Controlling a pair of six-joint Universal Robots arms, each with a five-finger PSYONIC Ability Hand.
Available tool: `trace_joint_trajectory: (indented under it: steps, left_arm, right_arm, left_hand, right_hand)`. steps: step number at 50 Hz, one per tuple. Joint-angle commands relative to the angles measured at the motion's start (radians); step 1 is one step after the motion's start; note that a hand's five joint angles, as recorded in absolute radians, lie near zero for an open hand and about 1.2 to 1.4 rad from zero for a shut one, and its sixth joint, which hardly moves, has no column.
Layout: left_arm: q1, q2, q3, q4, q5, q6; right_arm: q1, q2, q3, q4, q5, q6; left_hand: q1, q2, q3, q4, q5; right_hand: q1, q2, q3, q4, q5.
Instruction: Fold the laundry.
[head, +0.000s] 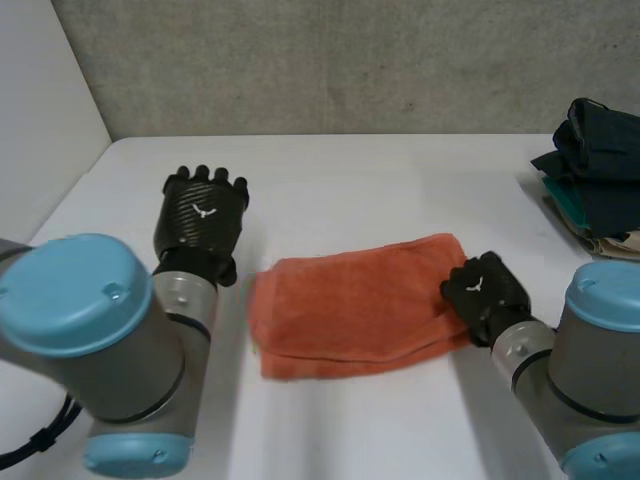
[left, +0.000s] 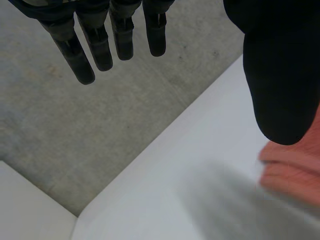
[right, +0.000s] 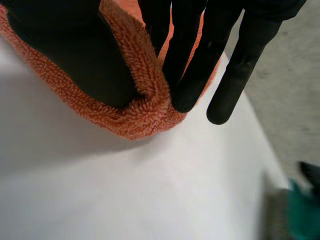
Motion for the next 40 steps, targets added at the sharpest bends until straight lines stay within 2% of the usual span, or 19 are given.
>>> trace_joint_trajectory:
  steps: [1, 6, 9, 14, 15, 18, 19, 22, 23, 25, 26, 29, 30, 33, 36, 40]
  left_arm:
    - [0.036, 0.070, -0.061, -0.001, 0.000, 0.005]
    - [0.048, 0.078, -0.072, -0.003, 0.000, 0.003]
    - [0.056, 0.088, -0.078, -0.003, 0.000, 0.000]
    - [0.051, 0.092, -0.086, -0.003, 0.003, -0.012]
    - [0.050, 0.090, -0.086, -0.003, 0.007, -0.012]
    - [0.050, 0.090, -0.081, -0.002, 0.042, -0.015]
    - [0.050, 0.090, -0.078, 0.000, 0.053, -0.015]
    - [0.054, 0.087, -0.061, 0.002, 0.101, -0.020]
    - [0.053, 0.087, -0.055, 0.003, 0.111, -0.023]
    - [0.045, 0.076, -0.022, 0.008, 0.142, -0.043]
    - [0.044, 0.072, -0.006, 0.008, 0.151, -0.055]
    - [0.031, 0.035, 0.060, 0.006, 0.202, -0.138]
    - [0.027, 0.023, 0.077, 0.005, 0.216, -0.165]
    - [0.004, -0.039, 0.153, -0.008, 0.280, -0.283]
    - [-0.033, -0.118, 0.225, -0.057, 0.319, -0.374]
    - [-0.070, -0.212, 0.308, -0.172, 0.305, -0.399]
  right_arm:
    - [0.061, -0.028, -0.063, -0.059, 0.069, -0.223]
    - [0.270, -0.002, -0.140, -0.149, -0.005, -0.254]
    - [0.379, 0.078, -0.177, -0.183, -0.087, -0.257]
    - [0.460, 0.162, -0.191, -0.182, -0.169, -0.266]
    - [0.467, 0.176, -0.192, -0.179, -0.177, -0.253]
    - [0.467, 0.167, -0.181, -0.174, -0.180, -0.236]
    - [0.465, 0.165, -0.172, -0.179, -0.195, -0.199]
    - [0.448, 0.126, -0.165, -0.185, -0.188, -0.080]
    - [0.410, 0.068, -0.166, -0.173, -0.180, 0.015]
    - [0.347, 0.003, -0.158, -0.166, -0.177, 0.136]
    - [0.285, -0.055, -0.149, -0.153, -0.178, 0.265]
    - [0.211, -0.078, -0.149, -0.105, -0.183, 0.434]
    - [0.171, -0.088, -0.160, -0.058, -0.181, 0.535]
    - [0.106, -0.091, -0.193, 0.065, -0.181, 0.686]
    - [0.065, -0.078, -0.235, 0.148, -0.186, 0.740]
    - [0.046, -0.026, -0.306, 0.266, -0.209, 0.743]
  left_hand:
    - [-0.034, -0.028, -0.027, -0.025, -0.016]
    - [-0.040, -0.034, -0.033, -0.030, -0.022]
    - [-0.043, -0.037, -0.036, -0.033, -0.025]
    - [-0.043, -0.037, -0.036, -0.033, -0.025]
    - [-0.043, -0.037, -0.036, -0.033, -0.025]
    - [-0.043, -0.037, -0.036, -0.033, -0.025]
    - [-0.043, -0.037, -0.036, -0.033, -0.025]
    - [-0.037, -0.031, -0.030, -0.027, -0.019]
    - [-0.037, -0.031, -0.030, -0.027, -0.019]
    - [-0.028, -0.022, -0.021, -0.019, -0.010]
    - [-0.028, -0.022, -0.021, -0.019, -0.010]
    - [-0.011, -0.005, -0.003, -0.001, 0.007]
    - [-0.002, 0.004, 0.005, 0.008, 0.016]
    - [0.027, 0.033, 0.035, 0.037, 0.045]
    - [0.071, 0.077, 0.079, 0.081, 0.089]
    - [0.095, 0.101, 0.102, 0.105, 0.113]
  right_hand:
    - [0.364, 0.268, 0.205, 0.196, 0.253]
    - [0.364, 0.268, 0.205, 0.196, 0.253]
    - [0.364, 0.268, 0.205, 0.196, 0.253]
    - [0.364, 0.268, 0.205, 0.196, 0.253]
    - [0.170, 0.075, 0.011, 0.003, 0.059]
    - [-0.598, -0.694, -0.758, -0.766, -0.710]
    - [-0.699, -0.795, -0.859, -0.867, -0.811]
    - [-0.776, -0.872, -0.936, -0.944, -0.888]
    - [-0.858, -0.953, -1.017, -1.025, -0.969]
    - [-0.858, -0.953, -1.017, -1.025, -0.969]
    - [-0.858, -0.953, -1.017, -1.025, -0.969]
    - [-0.858, -0.953, -1.017, -1.025, -0.969]
    - [-0.858, -0.953, -1.017, -1.025, -0.969]
    - [-0.858, -0.953, -1.017, -1.025, -0.969]
    - [-0.858, -0.953, -1.017, -1.025, -0.969]
    - [-0.858, -0.953, -1.017, -1.025, -0.969]
